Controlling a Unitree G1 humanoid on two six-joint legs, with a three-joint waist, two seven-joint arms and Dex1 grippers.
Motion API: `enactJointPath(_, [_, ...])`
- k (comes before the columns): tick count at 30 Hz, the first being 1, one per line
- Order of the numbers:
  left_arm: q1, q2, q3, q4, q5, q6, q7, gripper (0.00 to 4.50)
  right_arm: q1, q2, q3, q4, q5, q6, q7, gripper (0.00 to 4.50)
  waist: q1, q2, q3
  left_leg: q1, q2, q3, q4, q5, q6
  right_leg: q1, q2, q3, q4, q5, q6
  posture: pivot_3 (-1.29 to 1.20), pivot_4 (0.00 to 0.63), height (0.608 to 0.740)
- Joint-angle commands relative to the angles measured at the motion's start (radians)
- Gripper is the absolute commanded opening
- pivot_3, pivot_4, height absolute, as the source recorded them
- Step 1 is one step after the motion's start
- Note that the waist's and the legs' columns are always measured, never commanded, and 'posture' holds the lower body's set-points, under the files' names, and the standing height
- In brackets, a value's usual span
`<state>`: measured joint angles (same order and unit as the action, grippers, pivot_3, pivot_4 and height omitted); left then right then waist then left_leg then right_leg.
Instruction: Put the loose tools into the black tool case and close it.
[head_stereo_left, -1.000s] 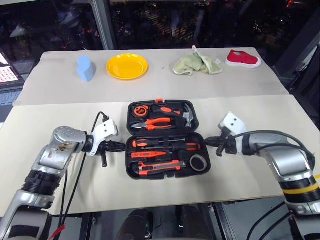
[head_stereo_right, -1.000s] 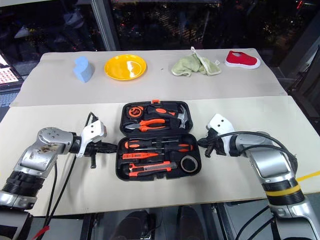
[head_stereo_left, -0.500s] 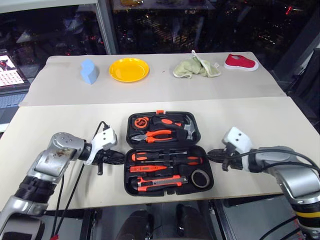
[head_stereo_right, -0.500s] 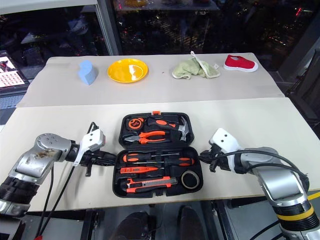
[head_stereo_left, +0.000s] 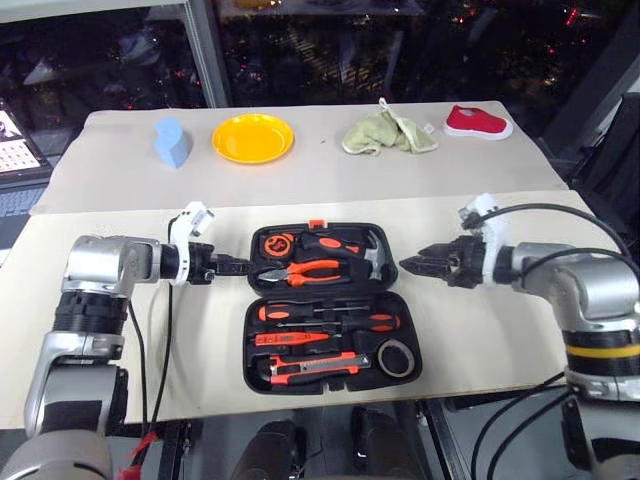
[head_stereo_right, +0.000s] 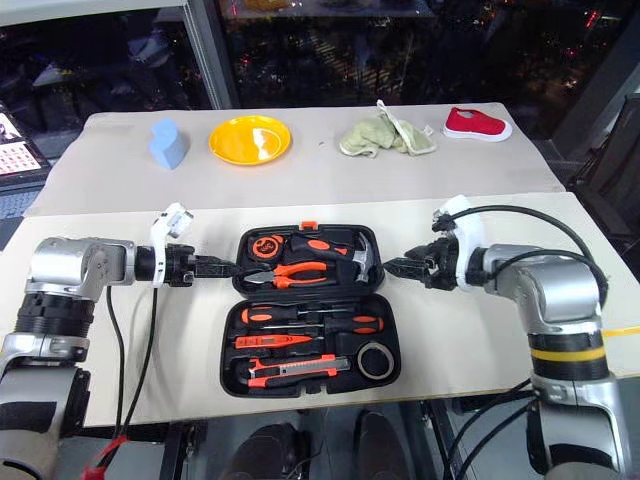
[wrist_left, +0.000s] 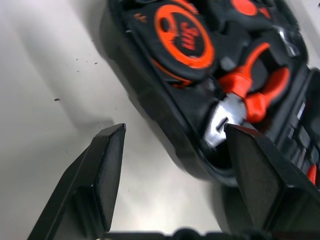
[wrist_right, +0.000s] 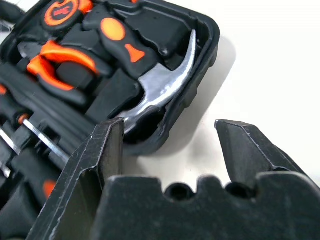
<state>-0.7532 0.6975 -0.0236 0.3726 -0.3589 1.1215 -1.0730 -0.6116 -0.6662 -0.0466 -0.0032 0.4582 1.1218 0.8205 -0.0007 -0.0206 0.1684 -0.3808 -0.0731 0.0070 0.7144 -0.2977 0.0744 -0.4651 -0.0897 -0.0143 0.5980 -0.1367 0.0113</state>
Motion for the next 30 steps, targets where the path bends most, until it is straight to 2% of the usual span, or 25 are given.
enactJointPath(1, [-0.021,0.007,-0.026,-0.001,0.004,-0.023,0.001,2.74,-0.056,0.014,0.005,0.045,0.007,-0.001,-0.011,3.44,-0.002,0.0,0.0,-0.004,-0.001,0.0,0.0,0.0,0.0,-0.003,0.0,0.0,0.0,0.0,0.0,0.0,0.15,0.74])
enactJointPath(3, [-0.017,0.009,-0.036,-0.004,0.001,-0.028,-0.007,2.05,-0.064,0.017,0.022,0.062,0.005,0.001,-0.007,3.44,-0.004,0.0,0.0,-0.008,-0.002,0.0,0.0,0.0,0.0,-0.008,0.0,-0.001,0.001,0.0,0.0,0.0,0.15,0.74])
enactJointPath(12, [-0.005,0.007,-0.054,-0.015,-0.009,-0.031,-0.007,2.05,-0.056,0.032,0.076,0.089,0.004,-0.007,-0.007,3.44,-0.01,0.0,0.0,-0.006,-0.002,0.0,0.001,0.001,-0.002,-0.006,-0.002,0.0,-0.002,0.001,0.0,0.0,0.15,0.74])
enactJointPath(13, [-0.007,0.008,-0.054,-0.01,-0.01,-0.031,-0.011,1.99,-0.057,0.035,0.079,0.092,0.003,-0.007,-0.008,3.19,-0.011,0.0,0.0,-0.006,-0.002,0.0,0.001,0.001,-0.002,-0.006,-0.002,0.0,-0.001,0.001,0.0,0.0,0.15,0.74])
enactJointPath(16, [-0.004,0.012,-0.055,-0.011,-0.015,-0.032,-0.015,1.35,-0.067,0.051,0.072,0.106,0.006,-0.006,-0.019,2.46,-0.01,0.0,0.0,-0.006,-0.002,0.0,0.001,0.001,-0.002,-0.006,-0.002,0.001,0.0,0.001,-0.001,0.0,0.15,0.74])
enactJointPath(18, [-0.002,0.014,-0.058,-0.014,-0.017,-0.033,-0.019,0.65,-0.068,0.057,0.066,0.105,0.01,-0.001,-0.022,1.73,-0.007,0.001,-0.001,-0.005,-0.002,0.0,0.001,0.001,-0.002,-0.006,-0.002,0.001,0.001,0.001,-0.001,0.0,0.15,0.74])
enactJointPath(20, [-0.001,0.015,-0.061,-0.016,-0.02,-0.032,-0.022,0.18,-0.067,0.061,0.063,0.1,0.013,0.003,-0.022,1.08,-0.004,0.001,-0.001,-0.004,-0.002,0.0,0.001,0.001,-0.002,-0.005,-0.003,0.001,0.002,0.001,-0.001,0.0,0.15,0.74])
enactJointPath(21, [-0.001,0.014,-0.061,-0.016,-0.021,-0.032,-0.022,0.0,-0.067,0.062,0.061,0.097,0.014,0.005,-0.022,0.68,-0.004,0.001,-0.001,-0.003,-0.002,0.0,0.001,0.001,-0.002,-0.004,-0.003,0.001,0.002,0.001,-0.001,0.0,0.15,0.74])
enactJointPath(23, [-0.003,0.007,-0.059,-0.016,-0.028,-0.027,-0.023,0.0,-0.064,0.063,0.055,0.089,0.016,0.005,-0.023,0.01,-0.005,0.001,-0.001,-0.001,-0.002,-0.001,0.002,0.001,-0.002,-0.002,-0.003,0.001,0.002,0.001,-0.001,0.0,0.15,0.74])
enactJointPath(30, [0.006,-0.04,-0.03,-0.084,-0.075,-0.042,-0.013,0.0,-0.06,0.076,-0.021,0.041,0.058,-0.029,-0.029,0.01,-0.003,0.001,-0.001,0.005,-0.002,-0.002,0.001,0.001,-0.001,0.005,-0.002,0.0,-0.001,0.001,0.0,0.0,0.15,0.74])
